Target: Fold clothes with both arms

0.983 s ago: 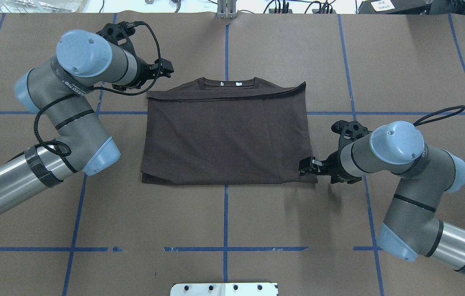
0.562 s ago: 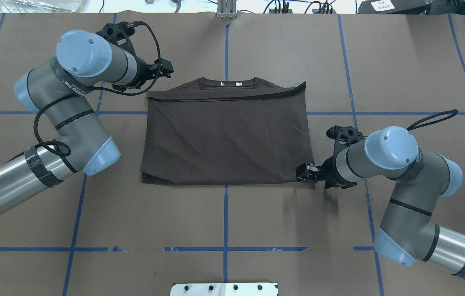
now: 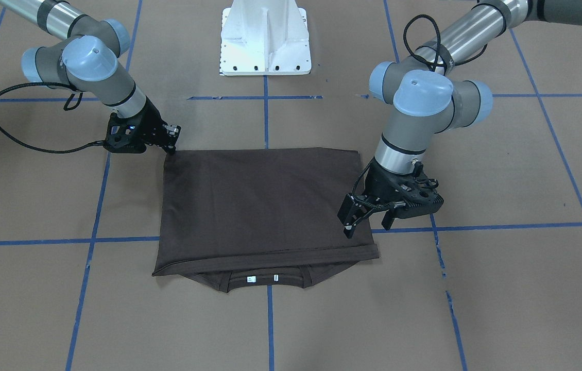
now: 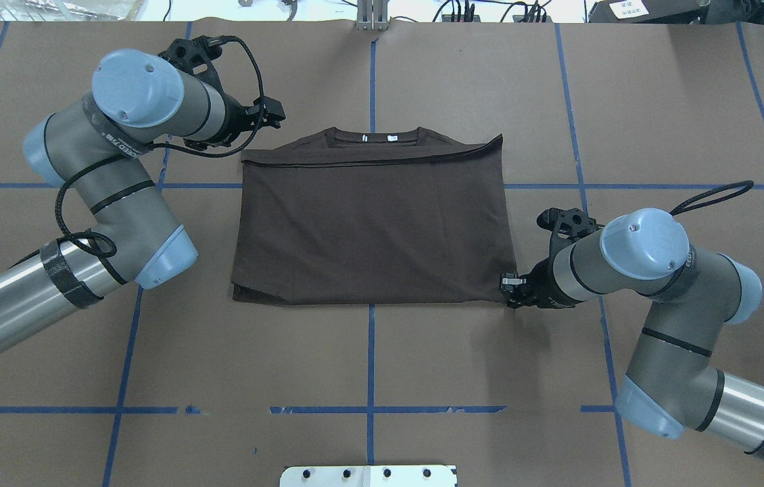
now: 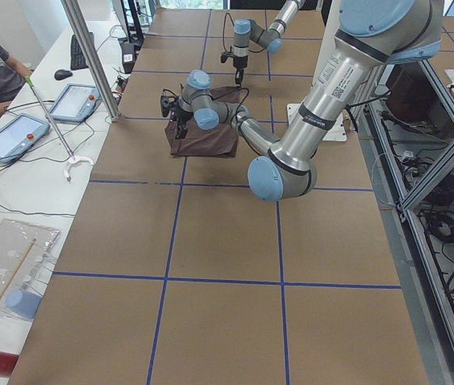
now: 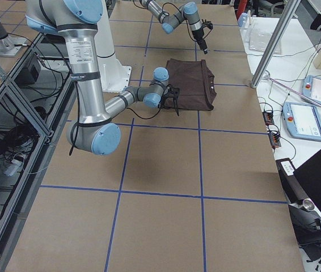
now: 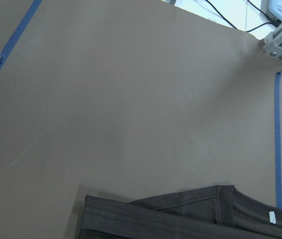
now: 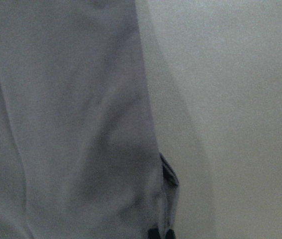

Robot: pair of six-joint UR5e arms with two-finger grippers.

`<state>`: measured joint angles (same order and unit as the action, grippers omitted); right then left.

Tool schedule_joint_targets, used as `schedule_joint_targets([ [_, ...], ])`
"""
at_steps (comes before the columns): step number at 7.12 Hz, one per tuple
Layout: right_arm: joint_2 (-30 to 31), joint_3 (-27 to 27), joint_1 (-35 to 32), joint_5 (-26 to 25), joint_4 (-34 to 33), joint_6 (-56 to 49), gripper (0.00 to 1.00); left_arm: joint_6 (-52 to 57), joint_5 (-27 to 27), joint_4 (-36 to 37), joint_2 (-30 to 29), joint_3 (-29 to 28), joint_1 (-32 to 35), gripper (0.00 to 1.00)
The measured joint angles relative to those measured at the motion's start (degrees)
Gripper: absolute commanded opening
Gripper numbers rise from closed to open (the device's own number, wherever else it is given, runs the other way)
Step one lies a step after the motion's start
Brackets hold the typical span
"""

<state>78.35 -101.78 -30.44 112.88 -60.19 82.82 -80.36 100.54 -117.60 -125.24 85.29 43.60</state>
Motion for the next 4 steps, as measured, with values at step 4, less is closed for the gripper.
schedule_joint_targets([
  [4, 7.41, -9.32, 7.15, 0.46, 0.17, 0.06, 0.00, 0.19, -0.07, 0.06, -0.07, 0.67, -0.03, 1.00],
])
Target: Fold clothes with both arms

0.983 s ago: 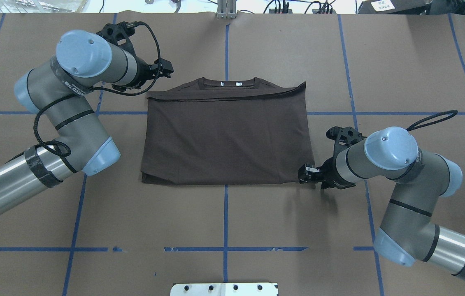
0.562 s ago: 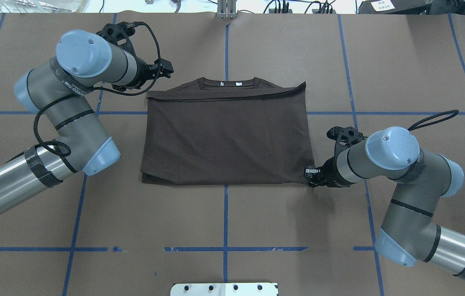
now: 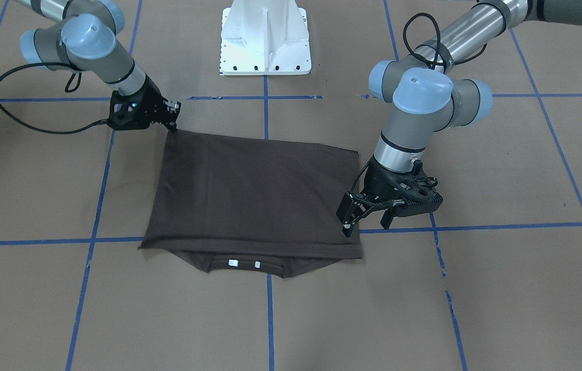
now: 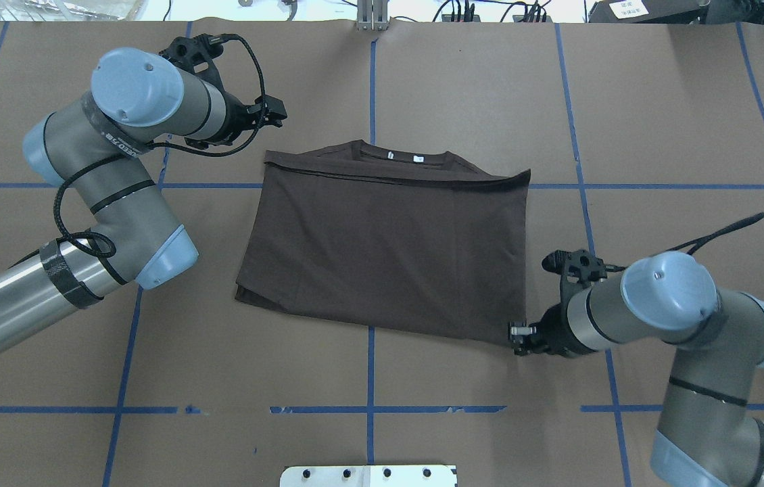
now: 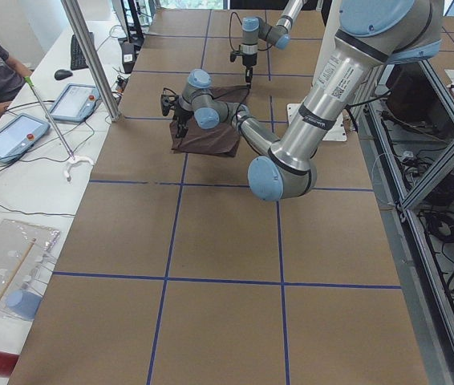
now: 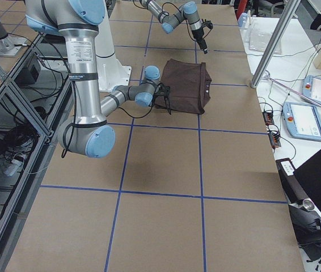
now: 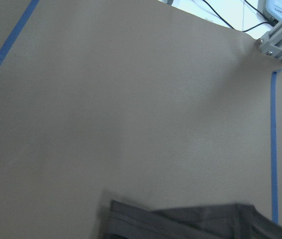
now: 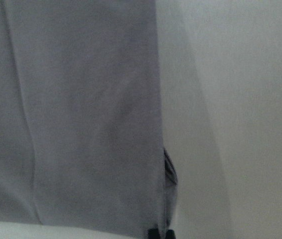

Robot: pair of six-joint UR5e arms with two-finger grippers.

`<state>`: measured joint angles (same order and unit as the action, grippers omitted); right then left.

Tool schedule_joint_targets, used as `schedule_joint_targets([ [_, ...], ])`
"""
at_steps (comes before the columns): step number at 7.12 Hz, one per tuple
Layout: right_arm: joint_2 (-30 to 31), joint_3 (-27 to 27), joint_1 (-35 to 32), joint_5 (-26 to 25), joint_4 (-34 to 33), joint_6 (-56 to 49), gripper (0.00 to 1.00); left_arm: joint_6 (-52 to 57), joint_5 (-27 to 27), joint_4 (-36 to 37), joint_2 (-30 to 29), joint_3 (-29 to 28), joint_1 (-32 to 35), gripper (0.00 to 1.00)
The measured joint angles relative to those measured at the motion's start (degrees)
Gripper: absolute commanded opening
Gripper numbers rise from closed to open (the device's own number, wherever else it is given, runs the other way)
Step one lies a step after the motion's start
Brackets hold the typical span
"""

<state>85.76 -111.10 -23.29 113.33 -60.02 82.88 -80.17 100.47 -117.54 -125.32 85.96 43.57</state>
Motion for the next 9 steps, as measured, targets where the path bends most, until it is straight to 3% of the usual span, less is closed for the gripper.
schedule_joint_targets([
  [1, 3.28, -4.28, 4.71, 0.36, 0.19, 1.30, 0.00, -0.01, -0.01, 0.02, 0.01, 0.24, -0.02, 1.00],
  [2, 5.29, -7.48, 9.97, 0.48, 0.36, 4.36, 0.77, -0.09, -0.01, 0.03, 0.02, 0.49, -0.12, 1.00],
  [3, 6.15, -9.34, 15.27, 0.33, 0.43, 7.30, 1.00, -0.18, 0.01, 0.03, 0.02, 0.99, -0.21, 1.00],
  [5, 6.50, -11.37, 20.65, 0.02, 0.49, 9.36, 1.00, -0.26, 0.57, 0.05, 0.36, 2.15, -0.56, 1.00],
  [6, 6.45, -12.35, 19.77, -0.17, 0.50, 9.57, 1.00, -0.53, 1.95, 0.09, 0.76, 2.77, -0.90, 1.00],
  [9, 4.24, -13.44, 6.32, -0.21, 0.51, 9.47, 1.00, -8.00, 6.00, 1.49, 8.66, 11.60, -5.85, 0.95],
])
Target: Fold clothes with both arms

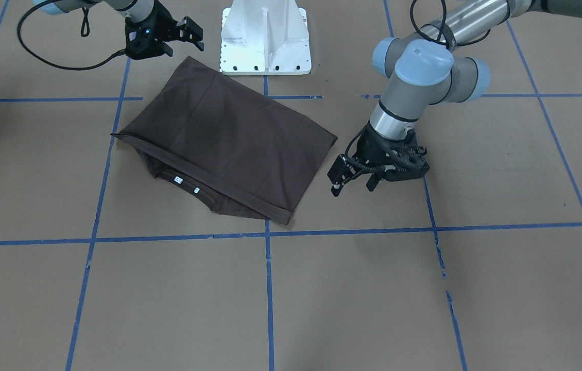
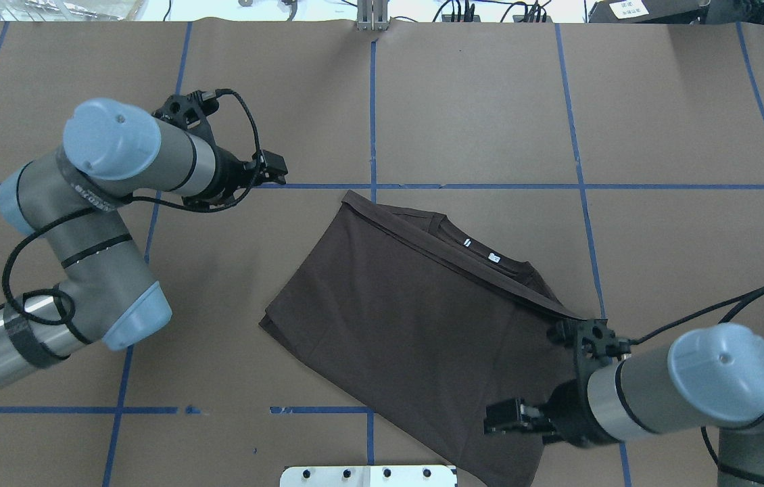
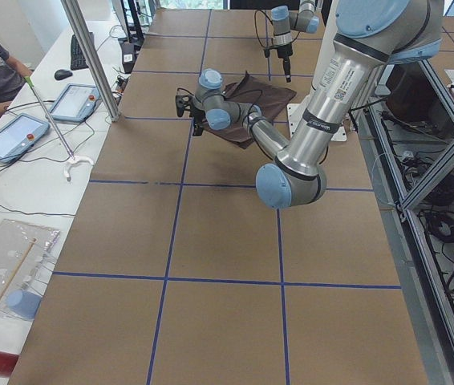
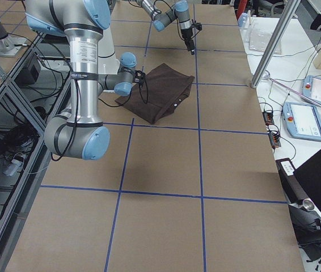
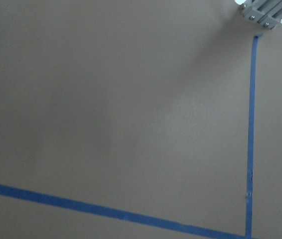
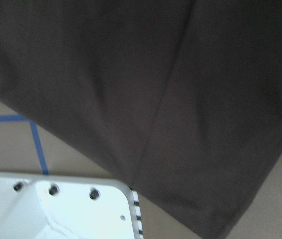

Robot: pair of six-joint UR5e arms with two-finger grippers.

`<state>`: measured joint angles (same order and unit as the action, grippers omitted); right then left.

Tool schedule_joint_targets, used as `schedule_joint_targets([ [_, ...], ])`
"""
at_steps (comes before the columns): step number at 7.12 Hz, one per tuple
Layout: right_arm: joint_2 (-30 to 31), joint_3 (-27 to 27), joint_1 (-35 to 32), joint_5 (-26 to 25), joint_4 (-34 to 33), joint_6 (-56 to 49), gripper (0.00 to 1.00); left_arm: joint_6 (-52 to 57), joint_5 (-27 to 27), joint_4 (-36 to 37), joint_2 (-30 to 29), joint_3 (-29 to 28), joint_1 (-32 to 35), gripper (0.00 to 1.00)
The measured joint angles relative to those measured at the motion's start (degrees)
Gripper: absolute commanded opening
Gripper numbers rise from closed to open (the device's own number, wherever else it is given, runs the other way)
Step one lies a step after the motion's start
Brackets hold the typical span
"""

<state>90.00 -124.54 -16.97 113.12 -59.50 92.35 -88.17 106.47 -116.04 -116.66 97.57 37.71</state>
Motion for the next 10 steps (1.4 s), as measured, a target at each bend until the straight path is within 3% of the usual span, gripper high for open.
schedule_joint_targets([
  [2, -2.65, 0.46, -7.74, -0.03, 0.00, -0.39, 1.00, -10.53, -1.48, 3.50, 2.84, 4.35, -7.09, 0.87],
  [4, -4.32, 1.56, -11.26, -0.11, 0.00, -0.62, 1.00, -18.51, -4.50, 4.32, 3.32, 4.51, -13.61, 0.80],
  [5, -4.62, 1.85, -11.86, -0.13, 0.00, -0.66, 1.00, -19.93, -5.14, 4.41, 3.49, 4.25, -15.48, 0.68],
  [6, -4.76, 1.94, -12.18, -0.11, 0.00, -0.68, 1.00, -20.75, -5.35, 4.47, 3.63, 4.19, -16.29, 0.46],
  [7, -4.80, 1.94, -12.37, -0.10, 0.00, -0.68, 1.00, -21.43, -5.39, 4.48, 3.66, 4.22, -16.58, 0.09],
  [8, -4.81, 1.94, -12.47, -0.07, 0.00, -0.68, 1.00, -21.83, -5.42, 4.47, 3.65, 4.39, -16.64, 0.00],
  [10, -4.76, 1.94, -12.55, -0.02, 0.00, -0.62, 1.00, -21.62, -5.29, 4.53, 3.67, 4.65, -16.50, 0.00],
])
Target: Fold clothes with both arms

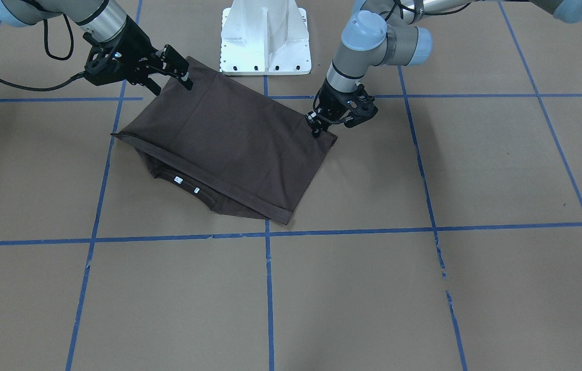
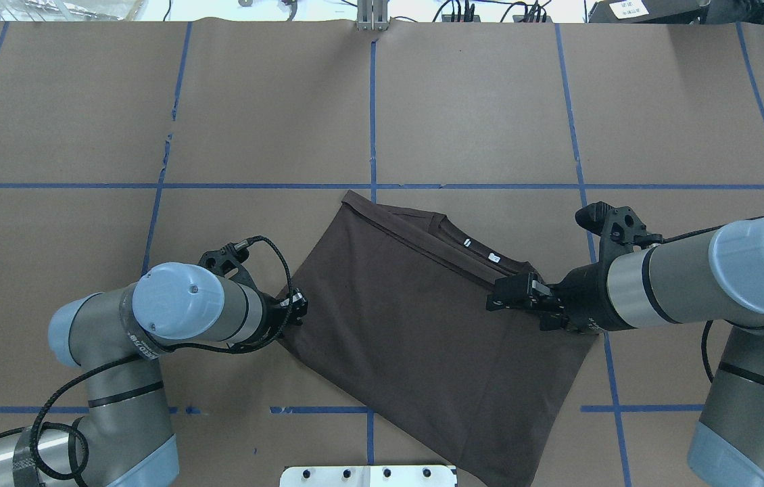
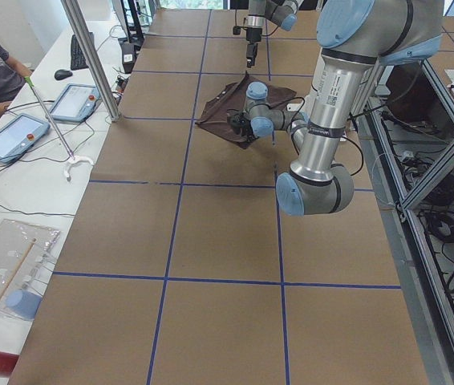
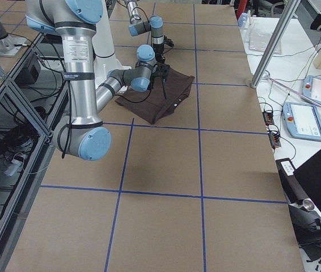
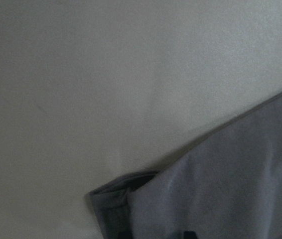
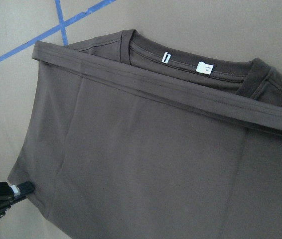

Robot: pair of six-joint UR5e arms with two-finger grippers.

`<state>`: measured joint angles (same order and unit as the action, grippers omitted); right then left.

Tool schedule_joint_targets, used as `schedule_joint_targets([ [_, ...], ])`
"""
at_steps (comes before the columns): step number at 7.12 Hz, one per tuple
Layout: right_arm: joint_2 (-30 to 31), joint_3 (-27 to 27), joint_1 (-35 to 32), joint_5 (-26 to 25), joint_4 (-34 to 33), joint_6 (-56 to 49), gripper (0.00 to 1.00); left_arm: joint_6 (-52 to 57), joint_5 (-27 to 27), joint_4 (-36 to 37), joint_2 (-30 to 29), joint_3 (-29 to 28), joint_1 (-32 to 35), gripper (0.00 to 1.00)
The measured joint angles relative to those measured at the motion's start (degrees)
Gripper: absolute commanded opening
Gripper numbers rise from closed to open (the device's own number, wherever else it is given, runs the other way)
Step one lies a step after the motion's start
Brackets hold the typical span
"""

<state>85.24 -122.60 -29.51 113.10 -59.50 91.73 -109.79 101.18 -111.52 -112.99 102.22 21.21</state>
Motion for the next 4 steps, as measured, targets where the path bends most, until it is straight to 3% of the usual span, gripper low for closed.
schedule_joint_targets([
  [4, 0.09, 0.17, -0.07, -0.07, -0.02, -0.01, 1.00, 3.68, 0.13, 4.06, -0.43, -0.09, 4.69, 0.00],
])
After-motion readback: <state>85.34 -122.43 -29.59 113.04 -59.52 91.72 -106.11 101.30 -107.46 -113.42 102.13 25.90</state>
